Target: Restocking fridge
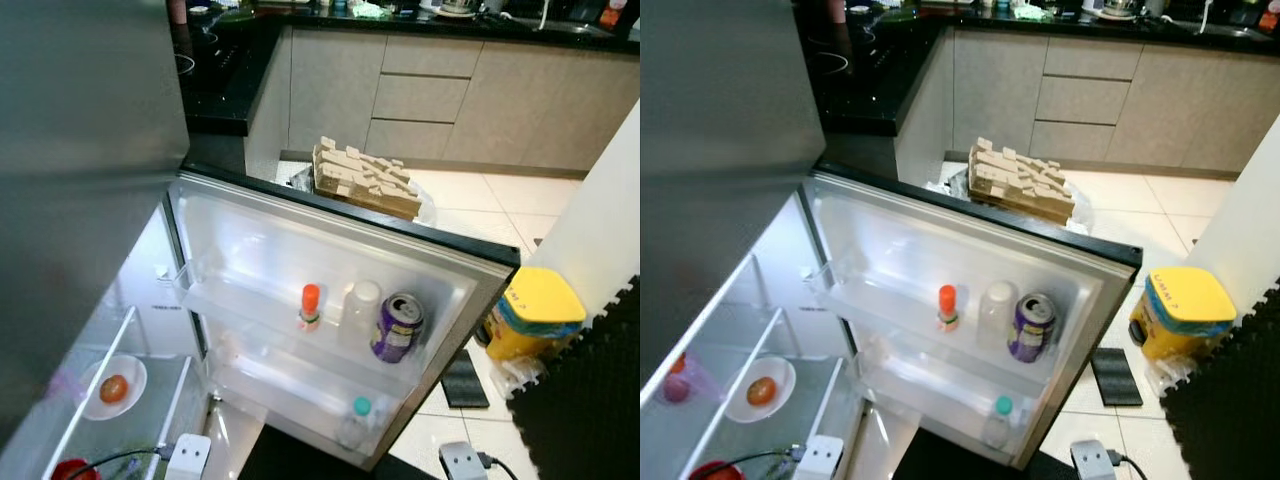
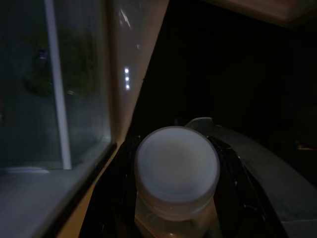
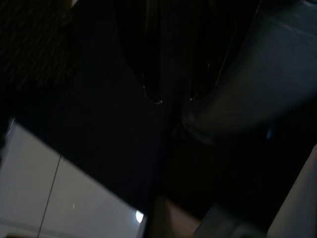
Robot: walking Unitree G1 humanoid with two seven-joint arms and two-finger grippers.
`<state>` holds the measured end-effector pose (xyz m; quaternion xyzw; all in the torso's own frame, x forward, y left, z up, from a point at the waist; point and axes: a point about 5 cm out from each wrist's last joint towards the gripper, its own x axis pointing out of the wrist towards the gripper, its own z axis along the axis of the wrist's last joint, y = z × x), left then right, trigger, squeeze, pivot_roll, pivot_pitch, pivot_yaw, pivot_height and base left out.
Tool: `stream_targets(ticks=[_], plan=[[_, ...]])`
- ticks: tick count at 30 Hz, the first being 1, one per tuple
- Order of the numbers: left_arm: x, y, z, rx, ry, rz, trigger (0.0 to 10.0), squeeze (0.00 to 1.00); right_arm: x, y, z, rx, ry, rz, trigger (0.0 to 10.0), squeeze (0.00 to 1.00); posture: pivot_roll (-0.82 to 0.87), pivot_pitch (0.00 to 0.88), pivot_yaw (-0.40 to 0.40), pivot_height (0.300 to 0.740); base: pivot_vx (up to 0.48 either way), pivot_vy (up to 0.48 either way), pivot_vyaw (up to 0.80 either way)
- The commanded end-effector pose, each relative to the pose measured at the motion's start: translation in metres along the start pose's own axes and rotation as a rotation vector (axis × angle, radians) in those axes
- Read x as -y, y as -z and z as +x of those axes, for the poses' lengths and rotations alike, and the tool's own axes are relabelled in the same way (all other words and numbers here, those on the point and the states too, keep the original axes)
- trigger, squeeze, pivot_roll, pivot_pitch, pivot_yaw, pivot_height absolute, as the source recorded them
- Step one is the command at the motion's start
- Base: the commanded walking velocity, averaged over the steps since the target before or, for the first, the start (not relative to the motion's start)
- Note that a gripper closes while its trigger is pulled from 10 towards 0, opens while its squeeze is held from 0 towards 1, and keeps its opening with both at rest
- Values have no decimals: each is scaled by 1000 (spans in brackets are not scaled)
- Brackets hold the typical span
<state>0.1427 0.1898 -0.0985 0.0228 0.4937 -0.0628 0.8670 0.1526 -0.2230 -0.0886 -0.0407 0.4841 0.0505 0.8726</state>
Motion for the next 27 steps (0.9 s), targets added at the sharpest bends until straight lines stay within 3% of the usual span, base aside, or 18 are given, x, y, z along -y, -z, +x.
stream_targets(ticks=[1, 5, 11, 16, 19, 24, 27], plan=[[11, 1, 2, -4, 38, -16, 10000, 0, 4, 1, -2, 6, 6, 0, 10000, 0, 26, 0, -38, 740, 0, 0, 0], [11, 2, 1, -8, 36, -13, 10000, 0, 0, -8, 0, 46, -49, -26, 10000, 0, 26, 0, -38, 740, 0, 0, 0], [11, 3, 1, -11, 34, -13, 10000, 0, -20, -38, 2, 202, -277, -26, 10000, 0, 22, 0, -36, 740, 0, 0, 0], [11, 4, 1, -12, 34, -13, 10000, 0, -29, -55, 1, 283, -398, -5, 10000, 0, 19, 0, -34, 740, 0, 0, 0], [11, 4, 1, -11, 34, -14, 10000, 0, -44, -74, -2, 356, -605, -14, 10000, 0, 18, 0, -35, 740, 0, 0, 0], [11, 4, 1, -7, 34, -17, 10000, 0, -52, -80, -7, 375, -757, -25, 10000, 0, 19, 0, -37, 740, 0, 0, 0], [11, 4, 1, -6, 33, -19, 10000, 0, -60, -90, -14, 417, -930, -11, 10000, 0, 19, 0, -37, 740, 0, 0, 0]])
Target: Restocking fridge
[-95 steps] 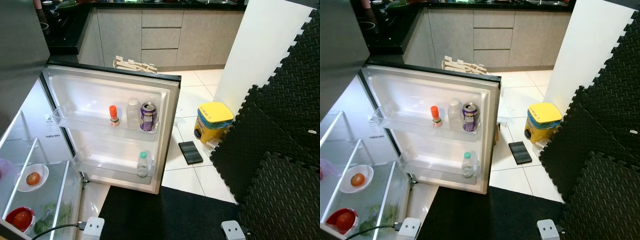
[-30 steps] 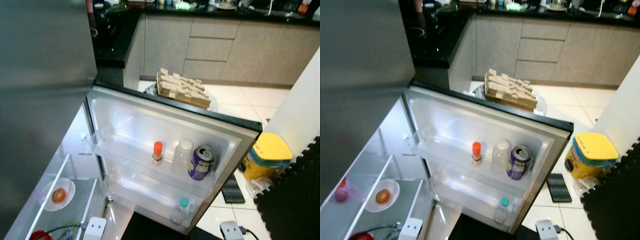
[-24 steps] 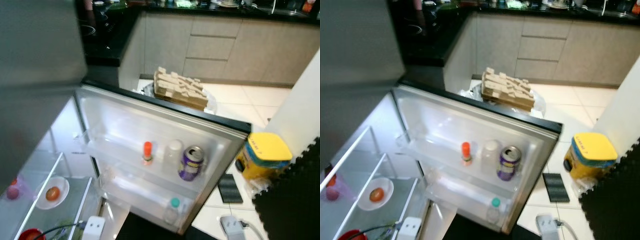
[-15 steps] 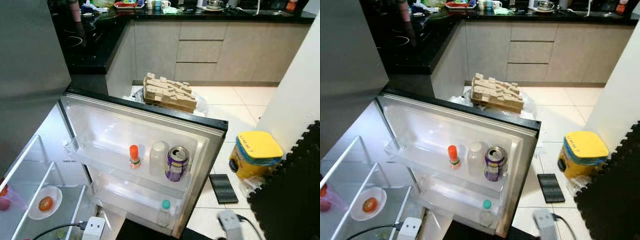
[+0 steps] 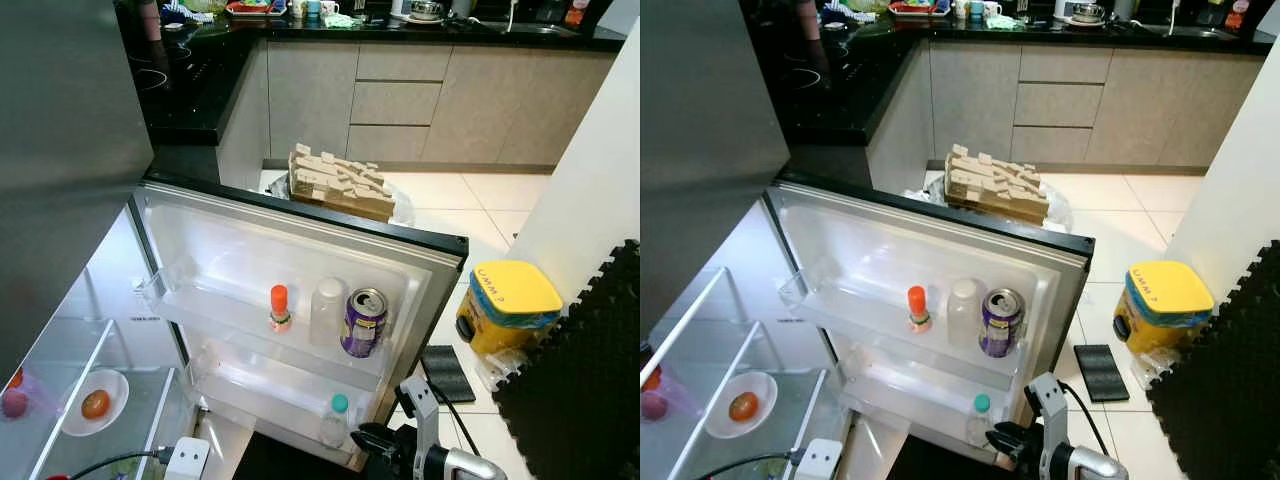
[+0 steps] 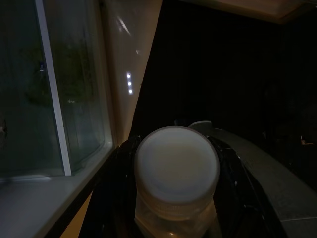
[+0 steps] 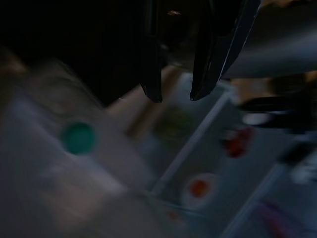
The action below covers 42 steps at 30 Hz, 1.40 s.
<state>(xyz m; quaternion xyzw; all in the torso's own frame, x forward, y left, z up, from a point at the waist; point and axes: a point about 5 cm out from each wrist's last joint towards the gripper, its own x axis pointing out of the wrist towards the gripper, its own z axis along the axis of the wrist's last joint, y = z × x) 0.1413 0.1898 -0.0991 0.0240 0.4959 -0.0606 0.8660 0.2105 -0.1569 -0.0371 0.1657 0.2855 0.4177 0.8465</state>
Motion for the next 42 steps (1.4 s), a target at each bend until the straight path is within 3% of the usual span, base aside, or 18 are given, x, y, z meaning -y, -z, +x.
stream_targets(ticks=[1, 3, 11, 26, 31, 32, 33, 34, 36, 42], plan=[[11, 2, 1, -1, 38, -18, 10000, 0, -3, -7, 2, 35, -70, 7, 10000, 0, 19, 0, -37, 740, 0, 0, 0], [11, 2, 1, 0, 39, -20, 10000, 0, -4, -23, 5, 108, -108, -8, 10000, 0, 17, 0, -36, 740, 0, 0, 0], [12, 1, 2, 6, 41, -22, 10000, 0, 3, -61, 6, 277, -73, -74, 10000, 0, 18, 0, -37, 740, 0, 0, 0], [14, -1, 2, 21, 47, -31, 10000, 0, 25, -89, -10, 355, 192, -186, 10000, 0, 19, 0, -39, 740, 0, 0, 0], [14, -5, 3, 35, 55, -39, 10000, 0, 22, -74, -8, 279, 140, -160, 10000, 0, 18, 0, -40, 740, 0, 0, 0], [15, -6, 3, 41, 58, -40, 10000, 0, 18, -52, -7, 182, 102, -124, 10000, 0, 20, 0, -44, 740, 0, 0, 0], [15, -6, 3, 41, 58, -40, 10000, 0, 18, -52, -7, 182, 102, -124, 10000, 0, 20, 0, -44, 740, 0, 0, 0], [15, -6, 3, 44, 61, -41, 10000, 0, 16, -27, -10, 60, 115, -108, 10000, 0, 20, 0, -44, 740, 0, 0, 0], [16, -7, 3, 45, 63, -42, 10000, 0, 16, -13, -13, 6, 140, -96, 10000, 0, 21, 0, -45, 740, 0, 0, 0], [17, -9, 3, 57, 71, -43, 10000, 0, 29, 34, -43, -175, 481, -18, 10000, 0, 20, 0, -43, 740, 0, 0, 0]])
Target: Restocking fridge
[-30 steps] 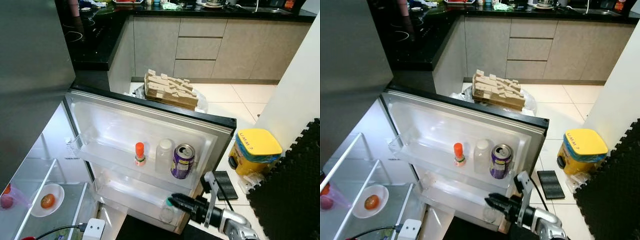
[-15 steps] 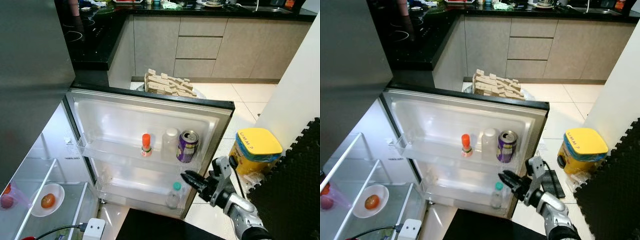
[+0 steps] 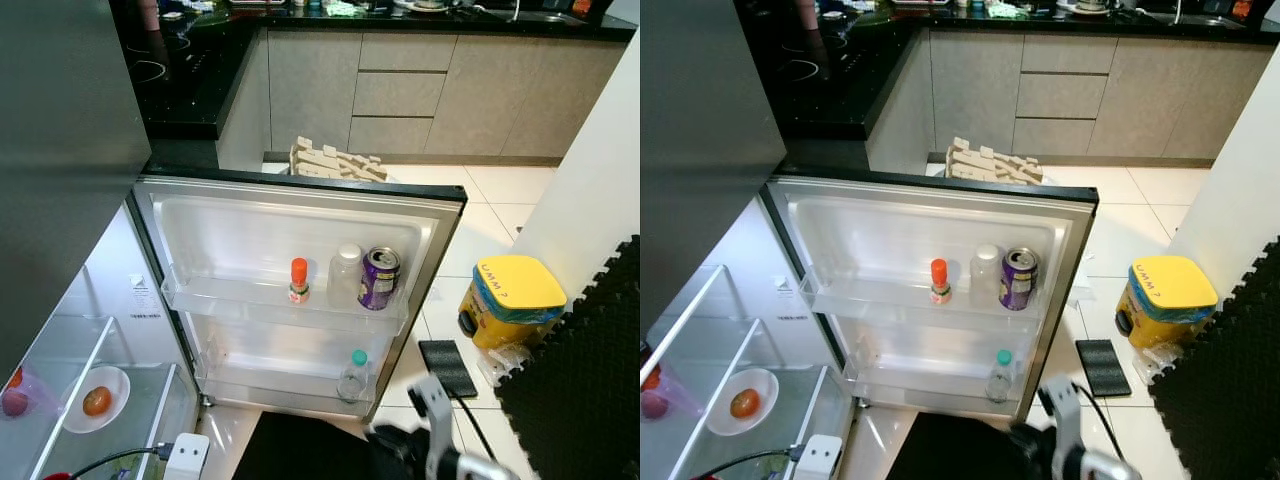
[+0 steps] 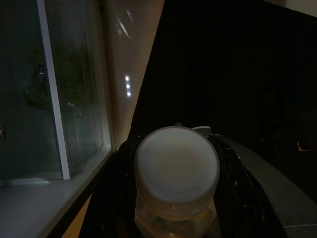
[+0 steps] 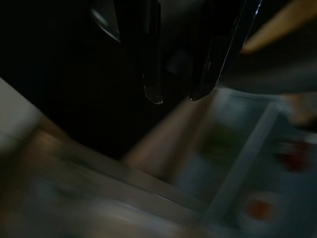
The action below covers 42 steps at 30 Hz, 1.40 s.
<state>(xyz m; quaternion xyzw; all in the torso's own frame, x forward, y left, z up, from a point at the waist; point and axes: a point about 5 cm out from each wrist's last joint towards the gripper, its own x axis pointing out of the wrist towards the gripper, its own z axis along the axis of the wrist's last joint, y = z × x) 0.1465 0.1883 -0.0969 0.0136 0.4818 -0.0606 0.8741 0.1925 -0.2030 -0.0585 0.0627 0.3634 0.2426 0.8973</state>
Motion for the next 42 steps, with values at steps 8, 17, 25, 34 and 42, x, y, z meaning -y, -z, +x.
stream_targets(ticks=[8, 17, 25, 34, 42], plan=[[17, -7, 4, 28, 67, -23, 10000, 0, 15, 61, -30, -243, 339, 107, 10000, 0, 15, 0, -38, 740, 0, 0, 0], [23, -41, 9, 153, 107, -31, 10000, 0, 3, 95, -43, -331, 415, 199, 10000, 0, 19, 0, -28, 740, 0, 0, 0], [26, -55, 10, 181, 145, -17, 10000, 0, 10, 91, -43, -337, 487, 173, 10000, 0, 14, 0, -21, 740, 0, 0, 0], [23, -18, 6, 57, 115, -16, 10000, 0, 12, 89, -44, -346, 511, 167, 10000, 0, 14, 0, -23, 740, 0, 0, 0], [28, -29, 8, 115, 161, -41, 10000, 0, 12, 91, -44, -357, 520, 171, 10000, 0, 21, 0, -24, 740, 0, 0, 0]])
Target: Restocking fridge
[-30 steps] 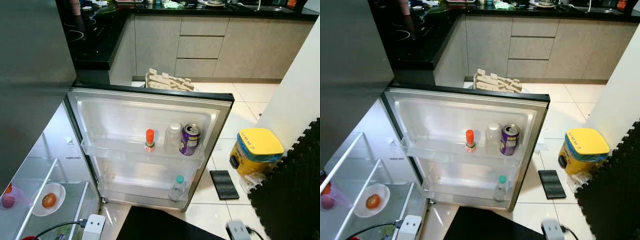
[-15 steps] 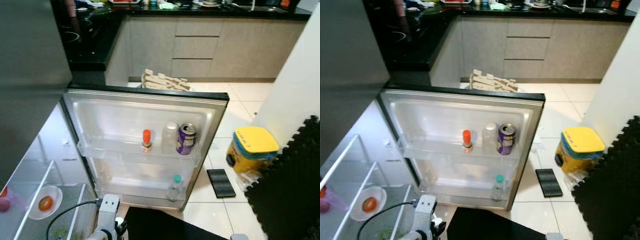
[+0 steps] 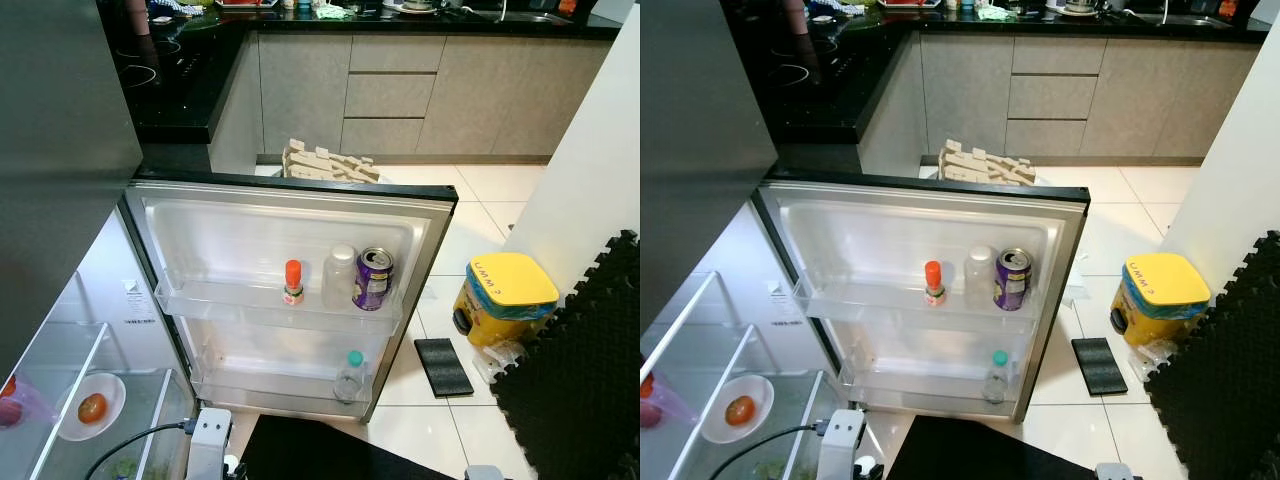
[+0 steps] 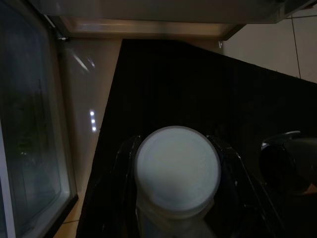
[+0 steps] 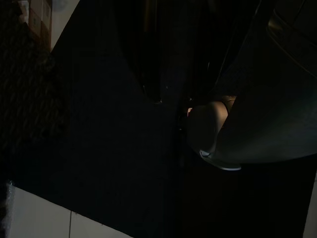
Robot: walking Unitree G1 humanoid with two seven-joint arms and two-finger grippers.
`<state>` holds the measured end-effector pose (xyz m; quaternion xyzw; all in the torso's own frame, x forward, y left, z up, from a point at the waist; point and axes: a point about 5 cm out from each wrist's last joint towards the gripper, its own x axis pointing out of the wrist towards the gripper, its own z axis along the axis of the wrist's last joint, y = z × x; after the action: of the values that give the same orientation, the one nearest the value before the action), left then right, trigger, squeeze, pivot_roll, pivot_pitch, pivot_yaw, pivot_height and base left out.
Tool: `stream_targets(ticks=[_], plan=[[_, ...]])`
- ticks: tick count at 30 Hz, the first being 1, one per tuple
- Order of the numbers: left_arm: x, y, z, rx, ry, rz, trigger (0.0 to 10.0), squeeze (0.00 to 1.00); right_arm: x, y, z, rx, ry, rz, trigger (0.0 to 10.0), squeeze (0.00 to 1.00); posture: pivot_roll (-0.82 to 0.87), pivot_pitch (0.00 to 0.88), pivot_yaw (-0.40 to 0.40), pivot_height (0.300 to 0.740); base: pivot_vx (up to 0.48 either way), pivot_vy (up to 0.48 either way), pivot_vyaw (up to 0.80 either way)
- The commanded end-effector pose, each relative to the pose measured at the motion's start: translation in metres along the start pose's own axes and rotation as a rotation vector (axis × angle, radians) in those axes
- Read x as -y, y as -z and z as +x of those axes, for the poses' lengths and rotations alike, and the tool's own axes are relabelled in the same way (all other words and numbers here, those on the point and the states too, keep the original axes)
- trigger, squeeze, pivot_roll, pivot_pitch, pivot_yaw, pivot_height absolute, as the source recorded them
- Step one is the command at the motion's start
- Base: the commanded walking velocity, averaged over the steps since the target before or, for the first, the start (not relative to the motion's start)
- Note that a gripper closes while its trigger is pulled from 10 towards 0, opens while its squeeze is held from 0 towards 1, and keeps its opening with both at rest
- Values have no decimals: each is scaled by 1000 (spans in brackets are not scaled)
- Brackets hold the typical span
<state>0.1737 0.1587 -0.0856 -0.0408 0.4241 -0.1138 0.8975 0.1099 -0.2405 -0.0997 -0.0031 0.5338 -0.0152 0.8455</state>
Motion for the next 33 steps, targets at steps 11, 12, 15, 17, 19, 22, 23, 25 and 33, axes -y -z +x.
stream_targets(ticks=[11, 12, 15, 17, 19, 22, 23, 25, 33], plan=[[3, -10, 4, 9, 32, 12, 10000, 0, 2, 2, 0, -20, 14, 22, 10000, 0, 12, 0, -22, 740, 0, 0, -332], [3, -10, 4, 9, 32, 12, 10000, 0, 2, 2, 0, -20, 14, 22, 10000, 0, 12, 0, -22, 740, 0, 0, -775], [3, -1, 1, -14, 26, 8, 10000, 0, 2, 2, 0, -19, 15, 22, 10000, 0, 13, 0, -21, 740, 0, 0, -771], [2, 4, 0, -26, 23, 6, 10000, 0, 2, 2, 0, -19, 15, 22, 10000, 0, 13, 0, -21, 740, 0, 0, -781], [2, 7, -1, -33, 20, 4, 10000, 0, 2, 2, 0, -19, 11, 20, 10000, 0, 13, 0, -21, 740, 0, 0, -781], [1, 8, -2, -35, 18, 4, 10000, 0, 1, 2, 0, -18, 8, 20, 10000, 0, 15, 0, -19, 740, 0, 0, -781], [0, 8, -2, -36, 14, 5, 10000, 0, 0, 1, 0, -15, 6, 24, 10000, 0, 15, 0, -19, 740, 0, 0, -781], [-1, 7, -2, -36, 9, 7, 10000, 0, 0, 1, 0, -13, 6, 25, 10000, 0, 17, 0, -19, 740, 0, 0, -672], [-5, 5, -2, -32, -4, 26, 10000, 0, 0, 0, 0, -9, 2, 12, 10000, 0, 17, 0, -19, 740, 0, 0, 0]])
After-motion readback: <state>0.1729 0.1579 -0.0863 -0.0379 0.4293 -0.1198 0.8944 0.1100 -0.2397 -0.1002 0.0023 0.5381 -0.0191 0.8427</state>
